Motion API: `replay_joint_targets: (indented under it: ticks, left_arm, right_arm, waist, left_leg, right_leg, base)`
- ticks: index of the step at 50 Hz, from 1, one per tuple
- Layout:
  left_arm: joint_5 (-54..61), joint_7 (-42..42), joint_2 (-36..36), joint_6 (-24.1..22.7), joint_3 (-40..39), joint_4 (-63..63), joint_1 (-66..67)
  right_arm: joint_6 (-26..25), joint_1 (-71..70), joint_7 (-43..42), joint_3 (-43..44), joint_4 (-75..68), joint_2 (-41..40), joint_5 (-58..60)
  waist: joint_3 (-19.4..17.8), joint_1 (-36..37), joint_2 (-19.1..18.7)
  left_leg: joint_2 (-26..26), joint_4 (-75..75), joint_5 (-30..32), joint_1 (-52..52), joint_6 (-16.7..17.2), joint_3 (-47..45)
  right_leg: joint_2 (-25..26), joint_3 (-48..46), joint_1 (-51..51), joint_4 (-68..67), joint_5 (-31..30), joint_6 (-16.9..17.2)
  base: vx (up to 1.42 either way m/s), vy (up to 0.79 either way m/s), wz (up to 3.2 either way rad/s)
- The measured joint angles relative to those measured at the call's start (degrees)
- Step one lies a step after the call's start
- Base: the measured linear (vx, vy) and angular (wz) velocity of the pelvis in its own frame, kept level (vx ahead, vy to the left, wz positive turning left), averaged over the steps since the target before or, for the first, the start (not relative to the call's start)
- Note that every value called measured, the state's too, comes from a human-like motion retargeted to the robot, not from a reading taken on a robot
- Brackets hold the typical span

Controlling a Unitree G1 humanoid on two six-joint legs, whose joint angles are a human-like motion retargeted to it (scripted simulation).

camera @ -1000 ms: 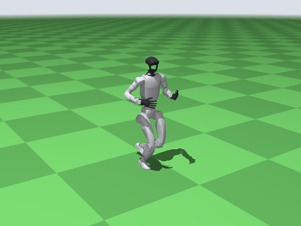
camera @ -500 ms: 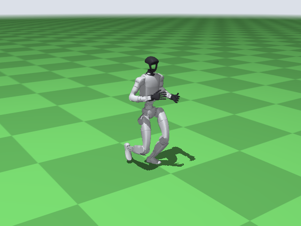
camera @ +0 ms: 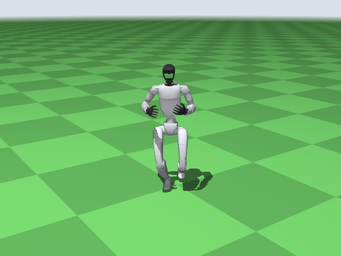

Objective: Dance

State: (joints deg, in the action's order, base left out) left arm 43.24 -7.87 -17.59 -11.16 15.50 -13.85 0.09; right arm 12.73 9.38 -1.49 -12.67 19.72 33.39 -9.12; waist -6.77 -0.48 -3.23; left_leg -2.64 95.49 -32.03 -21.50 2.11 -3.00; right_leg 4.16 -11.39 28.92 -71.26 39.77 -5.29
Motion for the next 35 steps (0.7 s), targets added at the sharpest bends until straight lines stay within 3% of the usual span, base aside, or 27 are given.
replay_joint_targets:
  ticks: [4,10,15,18,25,30,35]
  left_arm:
    - [3.2,-0.5,1.6,1.4,-1.3,1.8,5.6]
    - [5.2,-0.2,-0.5,1.6,-1.1,0.7,10.5]
    - [5.8,1.8,-2.1,0.3,-0.4,1.3,11.4]
    - [6.6,2.7,-3.0,-0.3,-0.4,1.1,10.4]
    - [10.0,1.9,-5.4,-1.1,-2.4,-5.7,5.8]
    - [11.8,2.2,-5.5,-3.1,-4.2,-12.2,1.2]
    - [11.7,3.2,-4.4,-5.2,-4.6,-17.8,-4.6]
  right_arm:
    - [0.1,-5.8,1.0,-3.1,1.0,-2.3,-3.5]
    - [0.3,-12.3,3.8,-7.7,5.1,-3.1,-6.1]
    - [0.8,-15.1,2.2,-9.9,3.8,-4.5,-3.0]
    - [0.8,-13.7,1.3,-10.7,1.6,-5.0,-2.0]
    - [0.0,-4.4,4.6,-9.3,-3.7,-2.4,-4.0]
    - [-0.6,2.0,8.0,-7.8,-7.3,0.2,-5.8]
    - [-0.7,5.9,11.2,-6.0,-10.0,1.9,-6.7]
  waist:
    - [-1.6,3.8,0.5]
    - [0.0,5.0,3.6]
    - [1.2,-1.2,5.3]
    - [2.0,-4.5,7.0]
    - [5.2,-7.6,12.8]
    - [6.9,-7.7,16.5]
    - [8.3,-7.5,18.7]
  left_leg:
    - [4.9,-8.3,-4.3,-5.4,-2.6,10.1]
    - [16.3,-30.1,-4.6,-5.0,-2.0,26.0]
    - [13.2,-37.6,-7.2,-3.0,-4.4,16.1]
    - [11.0,-40.8,-7.4,-2.1,-5.4,6.1]
    - [11.4,-50.8,-2.6,1.9,-6.6,-13.2]
    - [13.3,-57.2,1.6,3.6,-7.3,-23.0]
    - [17.9,-70.7,7.9,6.8,-8.7,-29.6]
  right_leg:
    - [6.9,12.8,-3.0,1.8,-1.0,2.4]
    - [12.7,32.3,-2.7,3.8,-3.3,7.0]
    - [12.6,36.3,1.8,0.7,-3.9,10.6]
    - [7.2,29.5,5.7,-2.3,-4.3,11.4]
    - [-13.9,10.5,2.9,-8.0,-2.2,9.5]
    - [-25.0,5.0,-3.3,-9.9,-2.7,10.6]
    - [-32.2,5.7,-6.7,-10.0,-4.3,12.6]
  base:
    - [0.42,0.25,-3.5]
    - [0.31,0.29,-3.68]
    - [0.09,0.38,-3.29]
    - [-0.09,0.37,-3.21]
    - [-0.21,0.29,-2.71]
    - [-0.3,0.2,-1.94]
    - [-0.37,0.13,-1.31]
